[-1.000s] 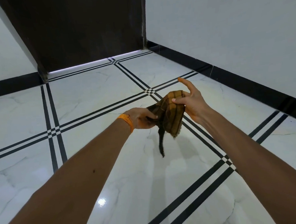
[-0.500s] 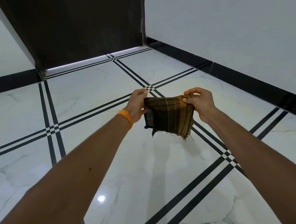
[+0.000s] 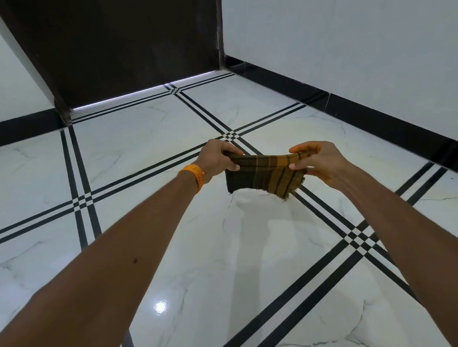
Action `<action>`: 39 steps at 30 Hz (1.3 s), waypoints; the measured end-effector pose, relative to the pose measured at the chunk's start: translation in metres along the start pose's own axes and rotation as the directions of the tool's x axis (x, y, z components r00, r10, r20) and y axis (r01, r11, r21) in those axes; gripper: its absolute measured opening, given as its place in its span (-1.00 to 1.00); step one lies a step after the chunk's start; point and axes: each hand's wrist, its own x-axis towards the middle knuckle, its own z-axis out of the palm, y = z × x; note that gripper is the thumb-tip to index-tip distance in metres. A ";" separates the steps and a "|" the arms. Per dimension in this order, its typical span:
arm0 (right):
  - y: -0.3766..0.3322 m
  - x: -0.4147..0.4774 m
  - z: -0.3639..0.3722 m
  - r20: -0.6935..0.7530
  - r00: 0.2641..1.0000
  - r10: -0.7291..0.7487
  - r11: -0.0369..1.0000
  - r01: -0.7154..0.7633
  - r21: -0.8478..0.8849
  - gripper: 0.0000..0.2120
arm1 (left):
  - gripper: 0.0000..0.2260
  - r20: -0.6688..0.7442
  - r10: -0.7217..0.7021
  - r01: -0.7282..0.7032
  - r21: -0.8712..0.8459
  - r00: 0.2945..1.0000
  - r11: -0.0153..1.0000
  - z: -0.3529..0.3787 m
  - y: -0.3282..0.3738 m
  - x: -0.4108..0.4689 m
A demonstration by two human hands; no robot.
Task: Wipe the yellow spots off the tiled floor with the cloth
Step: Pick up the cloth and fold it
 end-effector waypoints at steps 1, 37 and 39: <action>0.001 -0.001 0.000 0.005 1.000 -0.023 0.999 0.023 -0.047 -0.62 | -0.68 -0.032 0.012 -0.012 0.010 0.999 1.000 0.001 0.001 -0.001; 0.018 -0.021 0.014 0.245 0.967 0.064 0.711 -0.217 0.669 -0.48 | -0.55 0.343 -0.061 0.309 -0.737 0.937 0.602 0.010 0.029 -0.004; 0.032 -0.025 0.025 0.361 0.927 0.105 0.701 -0.326 0.634 -0.30 | -0.55 0.323 -0.038 0.281 -0.753 0.946 0.596 0.017 0.034 -0.004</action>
